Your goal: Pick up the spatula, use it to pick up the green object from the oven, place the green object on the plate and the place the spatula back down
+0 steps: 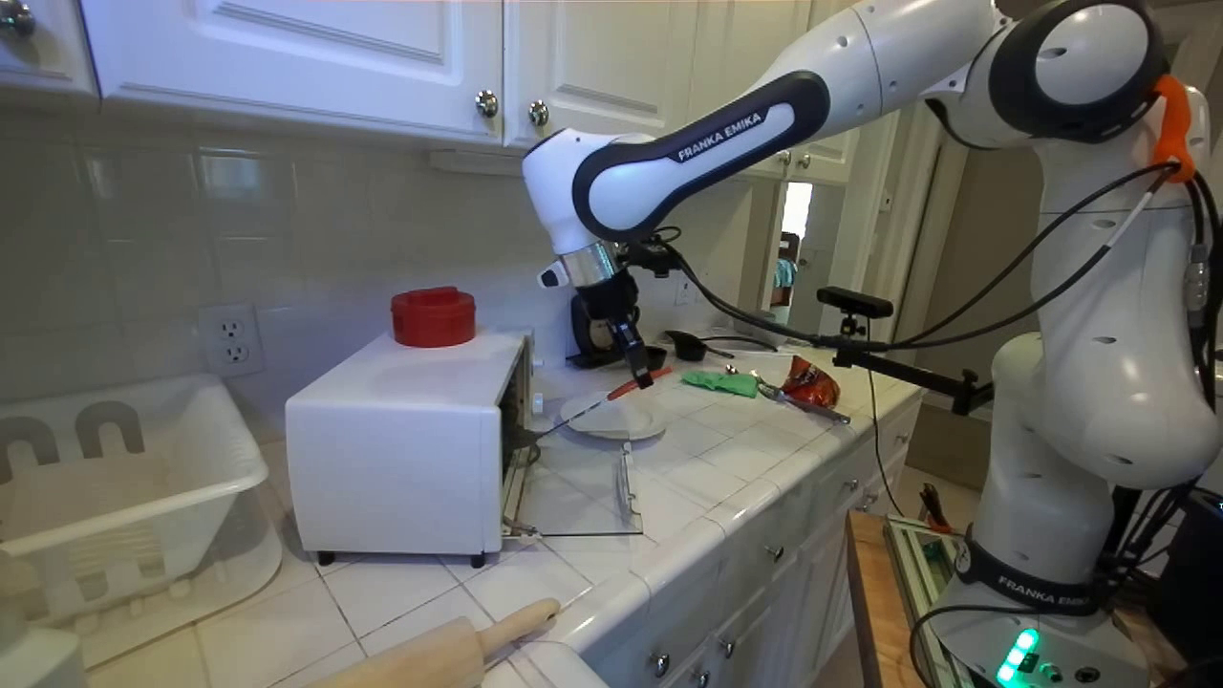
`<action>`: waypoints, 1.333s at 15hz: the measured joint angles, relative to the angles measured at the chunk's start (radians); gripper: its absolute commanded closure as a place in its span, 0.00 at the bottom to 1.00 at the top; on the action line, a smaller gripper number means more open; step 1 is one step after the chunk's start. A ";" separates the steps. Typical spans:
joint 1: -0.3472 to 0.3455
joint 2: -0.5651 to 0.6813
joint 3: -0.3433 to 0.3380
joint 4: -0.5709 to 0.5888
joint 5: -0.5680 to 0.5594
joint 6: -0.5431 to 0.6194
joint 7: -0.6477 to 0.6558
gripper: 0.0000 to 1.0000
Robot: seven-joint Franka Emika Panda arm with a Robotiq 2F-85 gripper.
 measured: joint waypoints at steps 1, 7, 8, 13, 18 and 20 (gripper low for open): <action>0.000 0.011 0.002 0.012 0.002 0.000 0.000 0.95; 0.002 0.053 0.013 0.064 0.005 -0.007 0.001 0.95; 0.002 0.054 0.013 0.066 0.005 -0.009 0.001 0.95; 0.002 0.056 0.013 0.071 0.005 -0.010 0.010 0.95; 0.004 0.059 0.017 0.072 0.011 -0.008 0.040 0.95; 0.003 0.059 0.017 0.073 0.026 -0.006 0.055 0.95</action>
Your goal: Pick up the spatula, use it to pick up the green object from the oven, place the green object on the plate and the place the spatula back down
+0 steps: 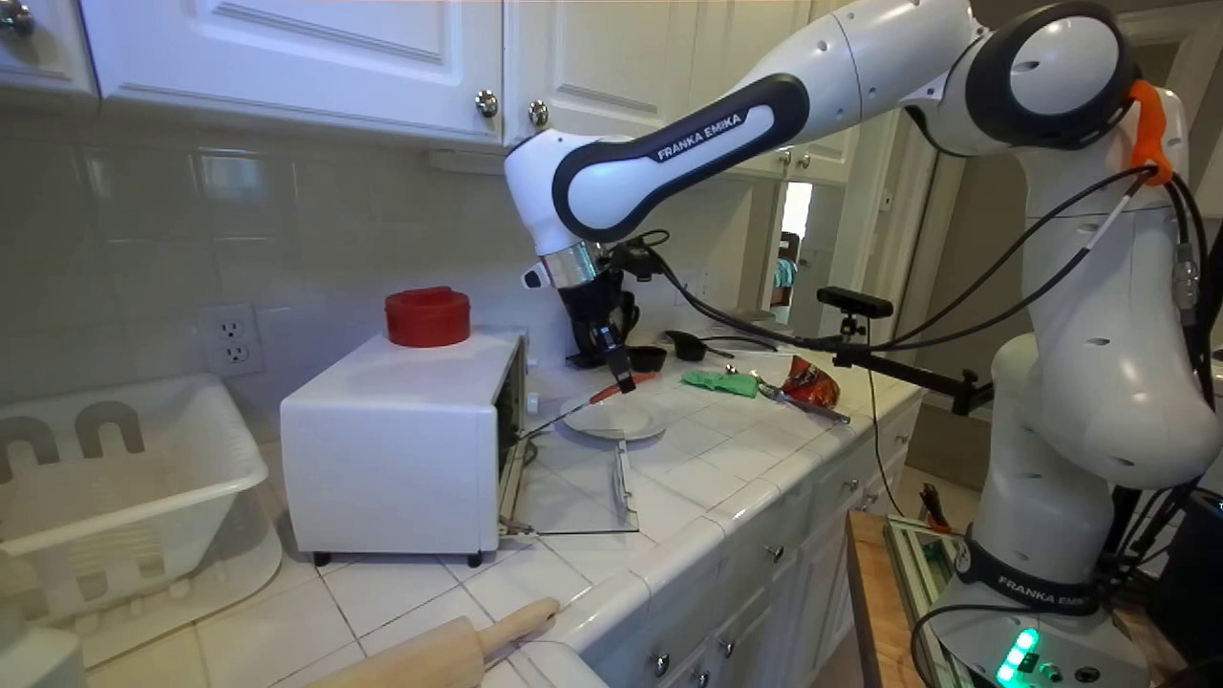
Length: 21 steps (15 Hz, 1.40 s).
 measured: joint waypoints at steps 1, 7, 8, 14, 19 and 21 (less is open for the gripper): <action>-0.001 0.000 0.000 0.000 0.010 0.001 0.005 0.95; 0.001 0.000 0.000 0.000 0.018 -0.001 0.019 0.95; 0.001 0.000 0.000 0.000 0.018 -0.002 0.019 0.95; 0.003 0.000 0.000 0.000 0.018 -0.009 0.019 0.95; 0.003 0.000 0.000 0.000 0.018 -0.014 0.019 0.95; 0.002 0.000 -0.001 0.000 0.018 -0.015 0.019 0.95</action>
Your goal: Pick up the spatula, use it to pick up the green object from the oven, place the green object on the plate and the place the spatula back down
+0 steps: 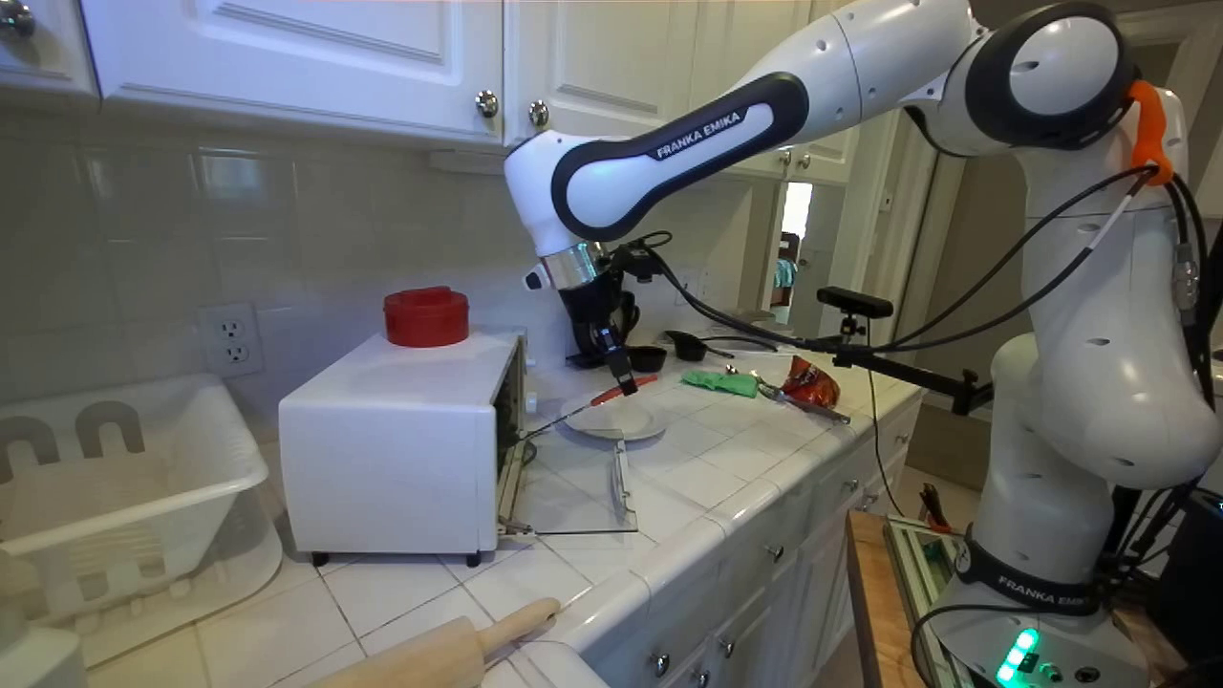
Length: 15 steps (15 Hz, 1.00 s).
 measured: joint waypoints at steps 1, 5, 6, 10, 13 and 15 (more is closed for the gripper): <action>0.000 0.000 0.000 0.000 0.000 0.000 0.000 0.95; -0.001 -0.001 0.000 0.000 0.000 -0.004 0.000 0.95; -0.001 -0.001 0.000 -0.001 0.000 -0.006 0.000 0.95; -0.001 -0.006 0.000 -0.003 0.000 -0.021 0.000 0.95; -0.001 -0.018 0.000 -0.006 0.000 -0.041 0.000 0.95; -0.001 -0.025 0.000 -0.007 -0.001 -0.051 0.000 0.95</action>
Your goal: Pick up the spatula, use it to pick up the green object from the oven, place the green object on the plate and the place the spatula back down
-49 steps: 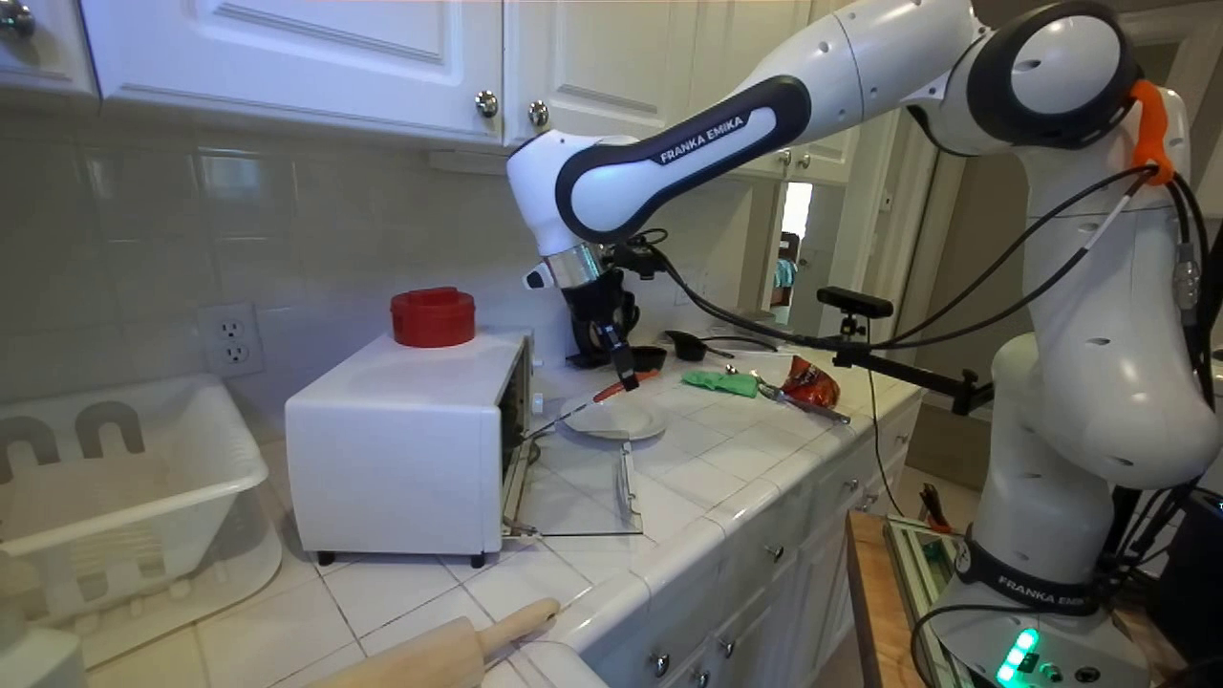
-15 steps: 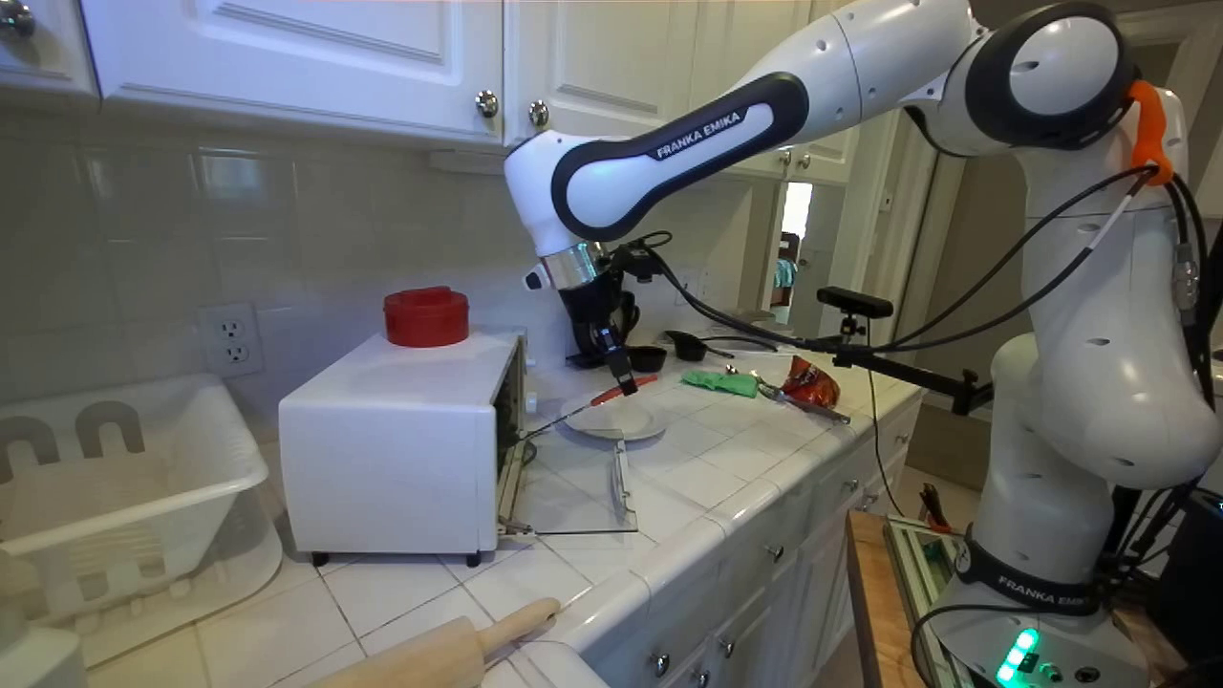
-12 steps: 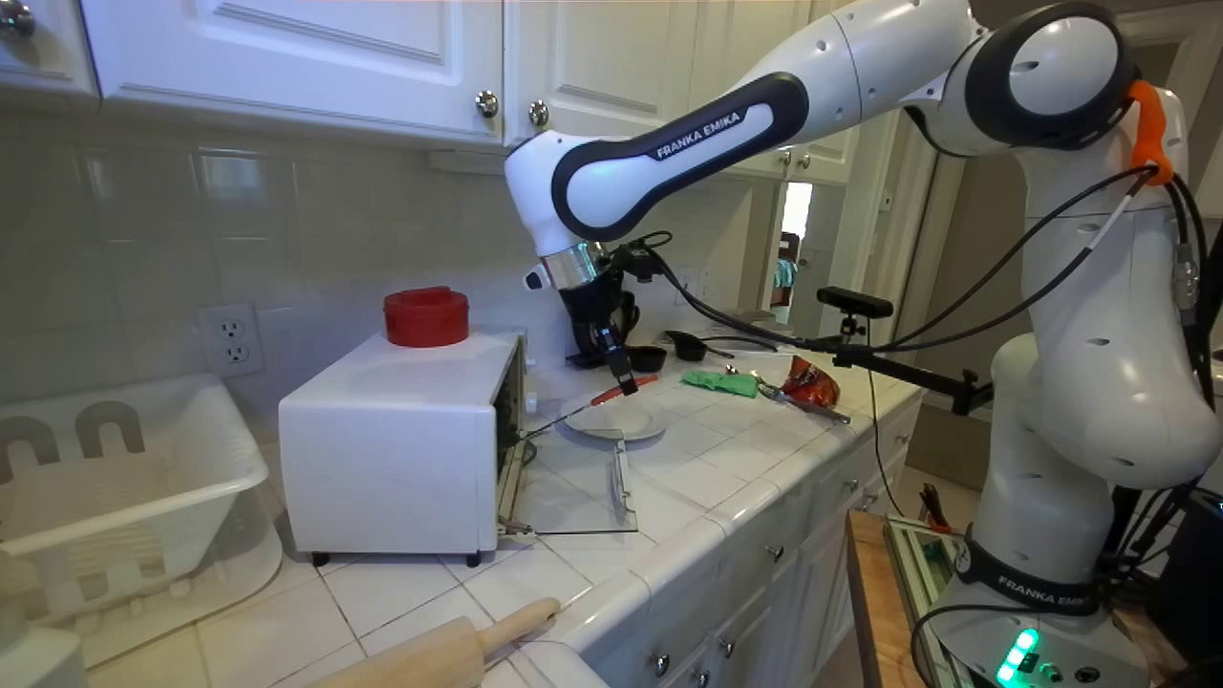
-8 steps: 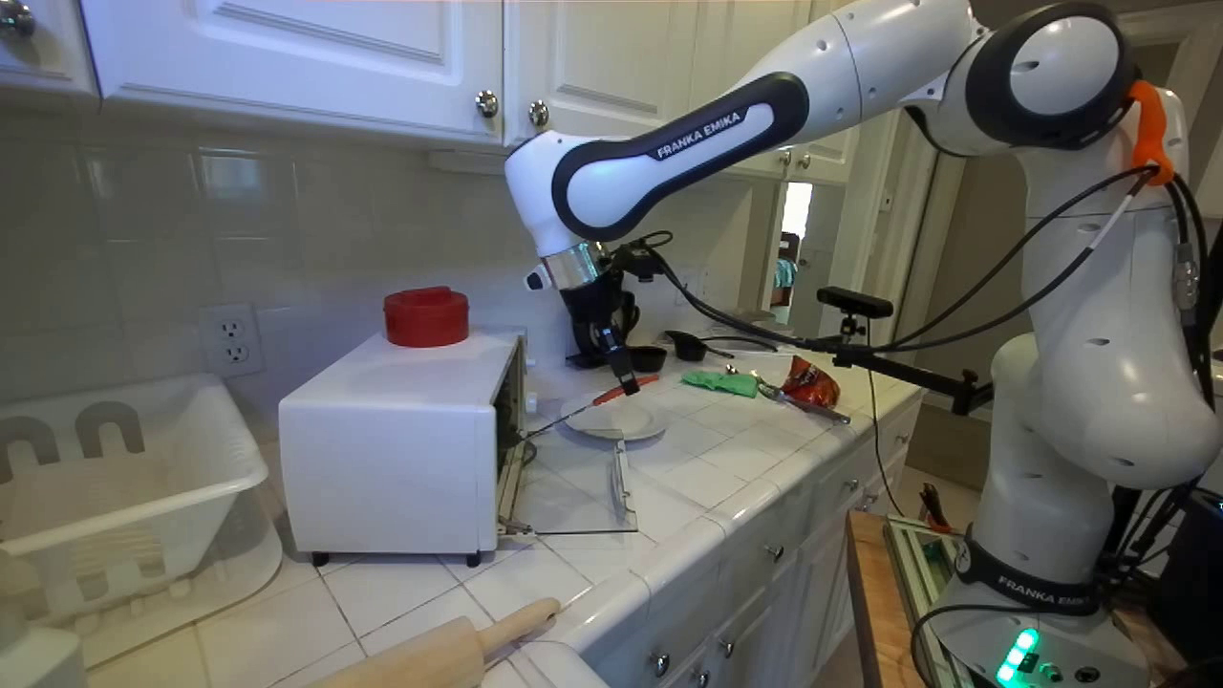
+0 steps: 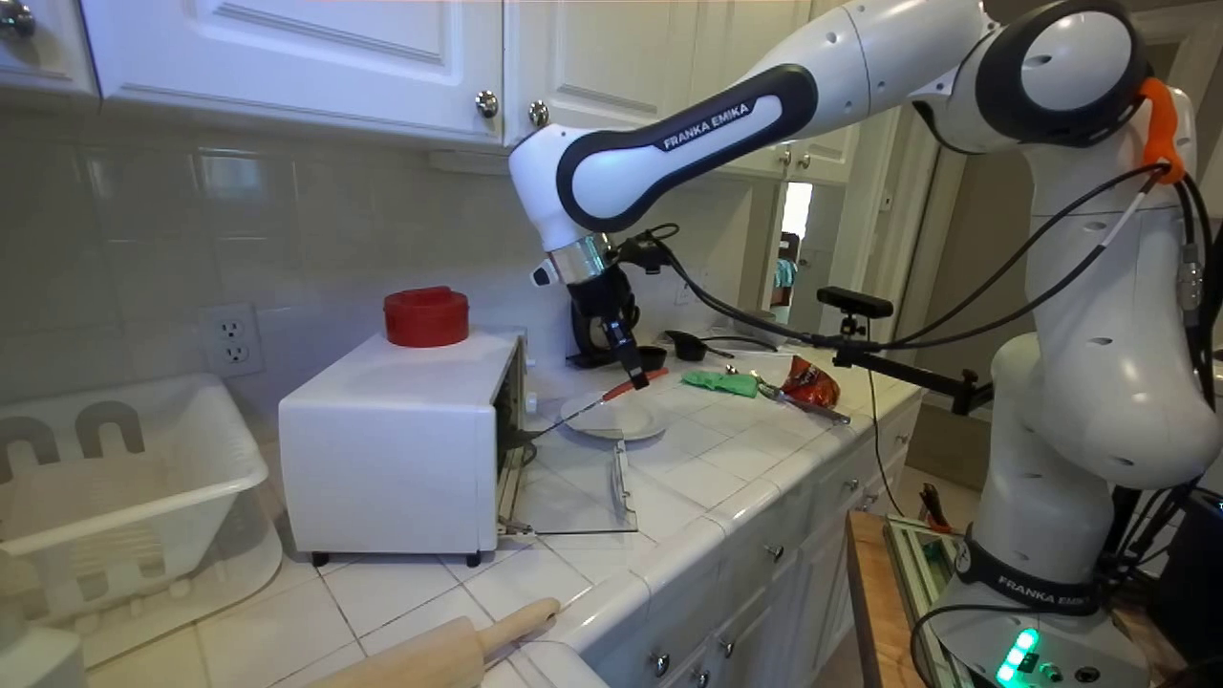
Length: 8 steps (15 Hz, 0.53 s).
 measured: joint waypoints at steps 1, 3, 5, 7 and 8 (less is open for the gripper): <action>0.000 -0.001 0.000 0.000 0.000 -0.002 0.000 0.95; 0.000 0.000 0.000 0.000 -0.001 -0.003 0.000 0.95; 0.001 0.001 0.000 0.002 -0.001 -0.004 0.000 0.95; 0.001 0.003 0.000 0.006 -0.001 -0.004 0.000 0.95; 0.002 0.005 0.001 0.010 -0.001 -0.004 0.000 0.95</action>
